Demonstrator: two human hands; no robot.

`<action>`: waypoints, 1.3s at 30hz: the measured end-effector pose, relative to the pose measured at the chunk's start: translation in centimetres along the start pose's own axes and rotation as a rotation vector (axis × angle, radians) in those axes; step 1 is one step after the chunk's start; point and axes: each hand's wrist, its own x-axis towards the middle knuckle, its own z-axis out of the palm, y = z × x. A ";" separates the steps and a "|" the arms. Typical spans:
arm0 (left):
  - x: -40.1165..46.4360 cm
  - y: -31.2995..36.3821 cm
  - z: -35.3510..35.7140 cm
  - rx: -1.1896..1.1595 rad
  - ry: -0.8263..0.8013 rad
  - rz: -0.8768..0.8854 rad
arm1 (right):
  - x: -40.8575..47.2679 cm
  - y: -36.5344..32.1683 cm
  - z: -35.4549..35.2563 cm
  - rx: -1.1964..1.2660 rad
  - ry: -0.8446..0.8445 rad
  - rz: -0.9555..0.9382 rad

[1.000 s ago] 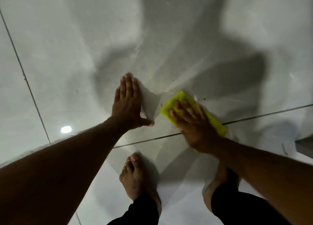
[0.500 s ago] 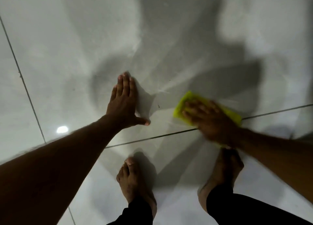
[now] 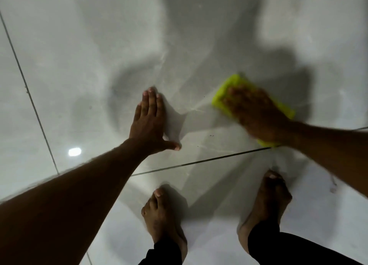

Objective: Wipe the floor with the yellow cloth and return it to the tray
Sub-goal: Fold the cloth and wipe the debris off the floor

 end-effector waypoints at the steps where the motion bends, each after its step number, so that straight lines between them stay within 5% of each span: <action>1: 0.0 0.0 0.0 -0.002 0.007 0.003 | 2.1 0.4 -0.6 0.025 0.028 0.170; 4: 0.1 -0.1 0.3 0.001 0.019 0.015 | 7.1 -6.4 -1.6 0.158 0.121 0.422; 7: 0.0 -0.3 0.2 0.000 0.017 0.010 | 4.4 -12.7 0.0 0.136 0.091 0.015; 11: -0.1 -0.2 -0.1 0.000 0.001 -0.002 | -0.4 -4.7 0.6 -0.006 -0.001 -0.379; 14: 0.0 -0.1 0.1 0.005 0.008 -0.003 | 3.0 1.2 0.1 -0.048 0.043 -0.156; 16: 0.1 0.0 0.2 0.007 0.008 -0.001 | 6.2 -0.8 -1.2 0.006 0.118 0.149; 18: 0.1 0.1 0.1 0.011 0.007 -0.004 | 7.0 -5.4 -1.4 0.082 0.155 0.245; 21: -0.1 0.1 -0.2 0.013 0.000 -0.007 | 1.9 -10.4 -0.1 0.037 0.035 -0.069; 25: -0.2 0.2 -0.4 0.024 -0.005 -0.012 | -2.4 -4.2 -0.1 0.011 0.000 -0.400; 29: 0.0 0.1 0.1 0.035 0.007 -0.005 | 3.7 2.3 -0.9 -0.012 0.115 0.094; 31: 0.2 0.0 0.3 0.033 0.010 -0.003 | 7.6 -0.9 -1.5 0.068 0.181 0.432; 33: 0.2 0.0 0.3 0.039 0.014 -0.008 | 9.4 -6.1 -1.5 0.138 0.218 0.515; 36: 0.1 0.1 0.0 0.049 0.012 -0.006 | 6.5 -12.9 0.4 0.169 0.212 0.249; 39: 0.0 0.4 -0.4 0.052 0.005 -0.017 | 0.0 -11.4 1.7 0.127 0.135 -0.063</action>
